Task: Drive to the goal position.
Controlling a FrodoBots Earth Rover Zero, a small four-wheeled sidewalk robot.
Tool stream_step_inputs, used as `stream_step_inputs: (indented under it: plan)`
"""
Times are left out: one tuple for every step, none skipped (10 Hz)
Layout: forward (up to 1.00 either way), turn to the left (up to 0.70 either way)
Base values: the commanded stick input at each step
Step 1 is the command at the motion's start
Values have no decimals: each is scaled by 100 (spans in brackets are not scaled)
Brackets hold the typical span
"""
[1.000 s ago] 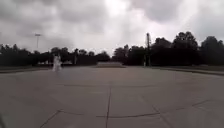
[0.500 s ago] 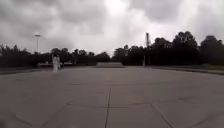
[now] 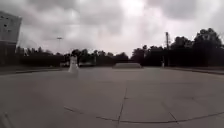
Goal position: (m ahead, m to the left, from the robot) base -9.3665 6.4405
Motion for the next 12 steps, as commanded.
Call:
stream_step_inputs:
  plan:
    - [-70, -35]
    - [-70, -35]
    - [-70, -35]
    - [-70, -35]
    - [-70, -35]
    - [-70, -35]
    - [-70, -35]
    - [-70, -35]
    - [-70, -35]
    - [-70, -35]
    - [-70, -35]
    - [-70, -35]
